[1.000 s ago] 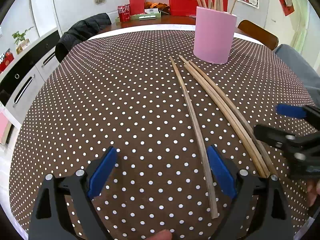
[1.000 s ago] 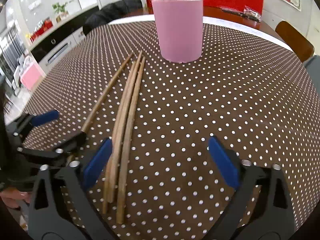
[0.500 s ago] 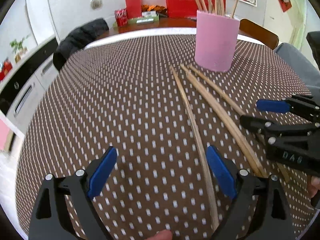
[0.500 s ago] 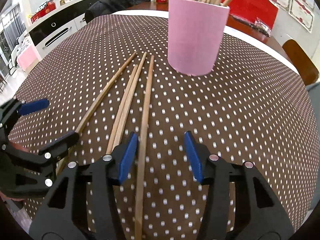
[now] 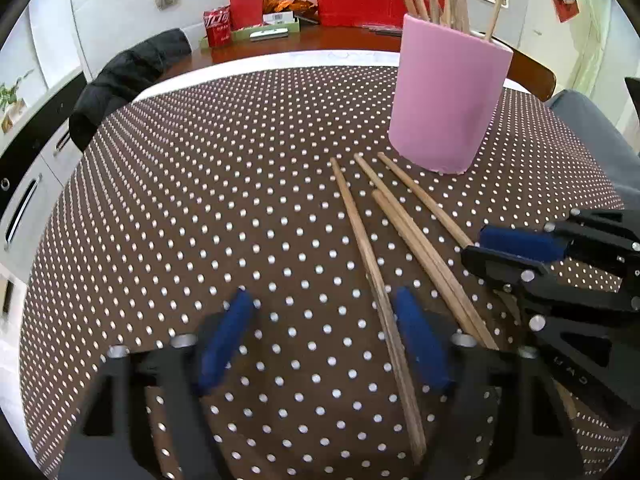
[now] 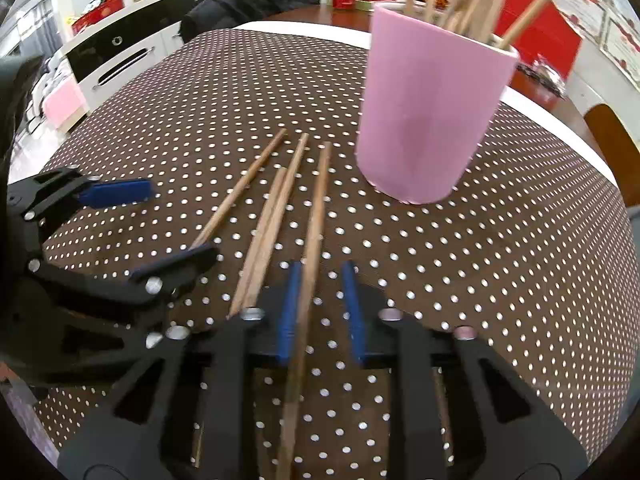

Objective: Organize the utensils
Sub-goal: 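Close the left gripper on one chopstick while the right gripper grasps another, then lift the left gripper's chopstick above the pink cup while the right gripper carries its own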

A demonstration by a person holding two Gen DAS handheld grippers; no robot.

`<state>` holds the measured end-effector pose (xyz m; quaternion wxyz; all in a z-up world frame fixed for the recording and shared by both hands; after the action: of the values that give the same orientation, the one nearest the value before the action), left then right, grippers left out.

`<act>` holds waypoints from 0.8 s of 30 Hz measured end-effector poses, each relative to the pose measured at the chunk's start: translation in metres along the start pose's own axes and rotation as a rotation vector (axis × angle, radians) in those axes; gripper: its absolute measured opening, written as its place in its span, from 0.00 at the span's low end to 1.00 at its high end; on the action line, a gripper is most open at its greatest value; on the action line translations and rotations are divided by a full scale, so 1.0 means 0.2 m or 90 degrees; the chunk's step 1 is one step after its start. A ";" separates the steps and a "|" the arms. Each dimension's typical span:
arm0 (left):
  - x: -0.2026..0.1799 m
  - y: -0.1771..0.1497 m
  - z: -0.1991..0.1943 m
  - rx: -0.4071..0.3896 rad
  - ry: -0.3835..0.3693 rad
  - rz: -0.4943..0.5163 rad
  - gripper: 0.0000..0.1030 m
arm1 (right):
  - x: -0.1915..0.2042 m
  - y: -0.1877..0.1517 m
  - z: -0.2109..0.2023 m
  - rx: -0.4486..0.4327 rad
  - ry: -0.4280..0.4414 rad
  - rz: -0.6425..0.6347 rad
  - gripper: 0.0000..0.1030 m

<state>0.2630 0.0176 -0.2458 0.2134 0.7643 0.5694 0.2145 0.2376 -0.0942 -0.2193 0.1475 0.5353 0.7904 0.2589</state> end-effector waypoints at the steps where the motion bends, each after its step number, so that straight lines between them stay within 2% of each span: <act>1: -0.01 0.01 0.00 -0.001 -0.008 0.009 0.40 | 0.01 0.01 0.01 0.002 0.002 0.000 0.07; 2: -0.02 0.02 -0.01 0.000 -0.016 0.014 0.22 | 0.01 0.01 0.01 0.002 0.007 0.003 0.06; 4: -0.02 0.02 -0.01 0.002 -0.028 0.019 0.07 | 0.00 -0.01 0.00 0.000 0.021 0.015 0.06; 9: 0.02 -0.04 -0.05 -0.014 -0.039 -0.011 0.05 | -0.04 -0.06 -0.09 -0.039 0.084 0.074 0.06; 12: 0.04 -0.06 -0.12 -0.042 -0.042 -0.034 0.05 | -0.07 -0.09 -0.15 -0.068 0.109 0.105 0.06; 18: 0.09 -0.03 -0.32 -0.129 -0.064 -0.082 0.05 | -0.13 -0.10 -0.35 -0.150 0.158 0.146 0.06; 24: 0.06 0.09 -0.55 -0.234 -0.090 -0.092 0.05 | -0.18 -0.01 -0.61 -0.269 0.195 0.176 0.06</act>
<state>0.2169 0.0338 -0.1445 0.4035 0.6827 0.5578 0.2448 0.1868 -0.1594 -0.1217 0.0981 0.5502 0.6516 0.5129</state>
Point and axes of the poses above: each gripper's, at about its wrist camera, not at the fingertips, and z roughly the way its jaws point, x to its left, y to its top, the point moved 4 cm from there along z, roughly the way its jaws point, and after that the axes turned 6 degrees about z, right-handed, at the moved point
